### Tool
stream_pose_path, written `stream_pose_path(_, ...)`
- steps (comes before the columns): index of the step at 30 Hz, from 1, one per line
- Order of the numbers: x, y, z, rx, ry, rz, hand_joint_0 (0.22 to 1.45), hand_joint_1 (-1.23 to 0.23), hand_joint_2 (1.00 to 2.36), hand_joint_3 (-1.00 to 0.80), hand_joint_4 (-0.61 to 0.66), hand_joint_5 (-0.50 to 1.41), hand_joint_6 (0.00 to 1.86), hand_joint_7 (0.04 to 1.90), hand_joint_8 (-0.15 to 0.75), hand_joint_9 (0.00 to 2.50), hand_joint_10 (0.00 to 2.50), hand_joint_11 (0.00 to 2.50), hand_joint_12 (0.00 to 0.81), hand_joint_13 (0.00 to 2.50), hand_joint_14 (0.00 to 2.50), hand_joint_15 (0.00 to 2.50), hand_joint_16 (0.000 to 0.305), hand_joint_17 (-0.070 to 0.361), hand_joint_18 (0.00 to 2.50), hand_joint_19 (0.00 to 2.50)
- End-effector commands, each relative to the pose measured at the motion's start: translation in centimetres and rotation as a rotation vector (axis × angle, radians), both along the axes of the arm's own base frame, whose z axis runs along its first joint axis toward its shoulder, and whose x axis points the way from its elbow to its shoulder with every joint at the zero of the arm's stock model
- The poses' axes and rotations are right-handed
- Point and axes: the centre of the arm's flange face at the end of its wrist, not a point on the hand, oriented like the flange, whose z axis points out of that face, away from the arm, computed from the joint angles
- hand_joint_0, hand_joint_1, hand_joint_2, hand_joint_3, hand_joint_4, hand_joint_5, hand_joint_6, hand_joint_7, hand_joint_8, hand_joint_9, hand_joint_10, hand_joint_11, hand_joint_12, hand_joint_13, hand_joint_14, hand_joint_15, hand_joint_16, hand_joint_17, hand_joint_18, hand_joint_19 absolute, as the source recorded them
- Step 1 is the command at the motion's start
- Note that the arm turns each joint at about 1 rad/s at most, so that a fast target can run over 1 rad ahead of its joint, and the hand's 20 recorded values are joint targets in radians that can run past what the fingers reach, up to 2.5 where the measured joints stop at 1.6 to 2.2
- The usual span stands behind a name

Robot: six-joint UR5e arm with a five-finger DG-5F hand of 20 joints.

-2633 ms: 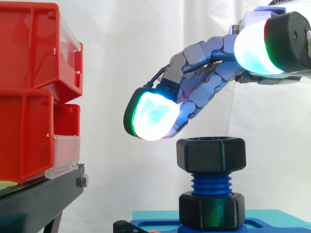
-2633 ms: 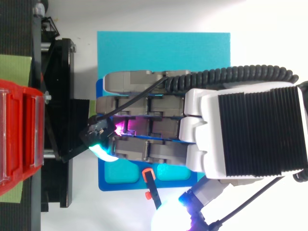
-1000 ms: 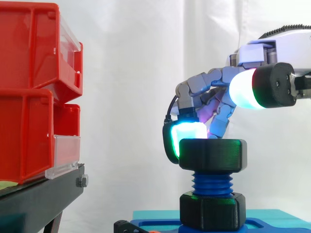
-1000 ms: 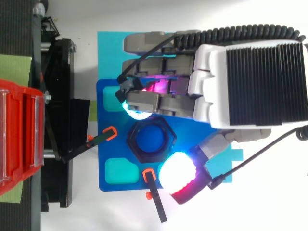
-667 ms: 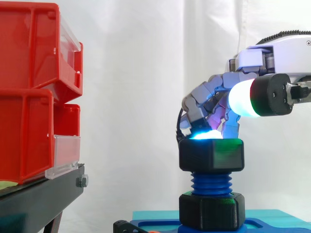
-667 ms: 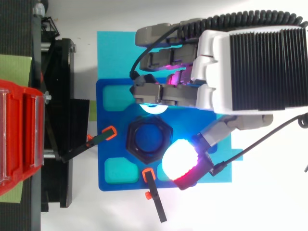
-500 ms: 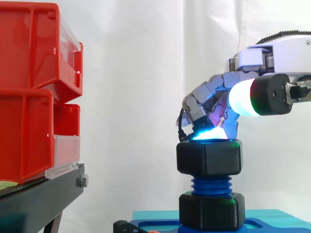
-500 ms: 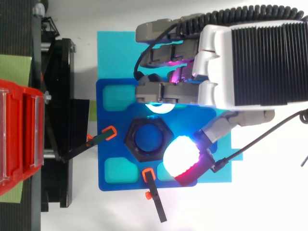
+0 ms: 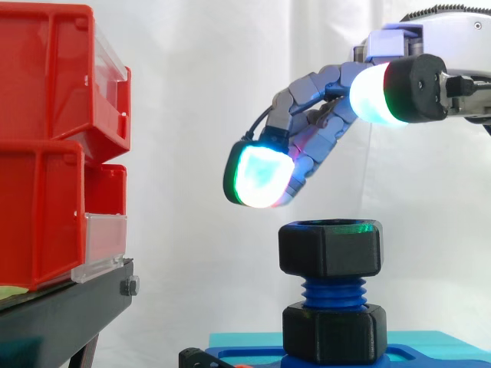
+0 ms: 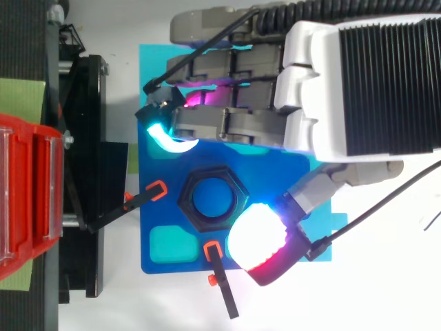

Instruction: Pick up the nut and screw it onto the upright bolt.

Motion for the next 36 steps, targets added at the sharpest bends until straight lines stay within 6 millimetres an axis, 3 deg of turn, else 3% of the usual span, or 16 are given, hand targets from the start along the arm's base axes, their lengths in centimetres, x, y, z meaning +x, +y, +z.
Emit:
stream_pose_path(1,0.2,0.4,0.1,-0.001,-0.009,0.001,0.49,-0.07,1.0,-0.5,0.19,-0.15,0.5,0.68,0.252,0.71,0.0,0.0,0.282,0.58,0.0,0.0,0.029,0.065,0.26,0.0)
stream_pose_path(9,0.5,2.8,0.2,0.003,-0.021,0.022,0.48,-0.02,1.0,-0.5,0.16,-0.16,0.5,0.61,0.225,0.56,0.0,0.0,0.301,0.34,0.0,0.0,0.033,0.074,0.0,0.0)
stream_pose_path(12,0.6,3.6,0.1,0.003,-0.02,0.019,0.47,0.01,1.0,-0.5,0.15,-0.17,0.5,0.58,0.205,0.44,0.0,0.0,0.325,0.17,0.0,0.0,0.037,0.083,0.0,0.0)
stream_pose_path(14,0.6,4.2,0.1,0.003,-0.015,0.016,0.46,0.04,1.0,-0.5,0.08,-0.22,0.5,0.55,0.171,0.19,0.0,0.0,0.341,0.0,0.0,0.0,0.042,0.094,0.0,0.0)
stream_pose_path(18,0.5,4.5,-0.3,0.004,-0.004,0.018,0.45,0.07,1.0,-0.5,0.02,-0.25,0.5,0.54,0.149,0.0,0.0,0.0,0.346,0.0,0.0,0.0,0.045,0.101,0.0,0.0)
stream_pose_path(36,0.0,3.9,-1.6,0.011,0.026,0.002,0.44,0.07,1.0,-0.5,0.12,-0.2,0.5,0.58,0.182,0.08,0.0,0.0,0.355,0.0,0.0,0.0,0.046,0.103,0.0,0.0)
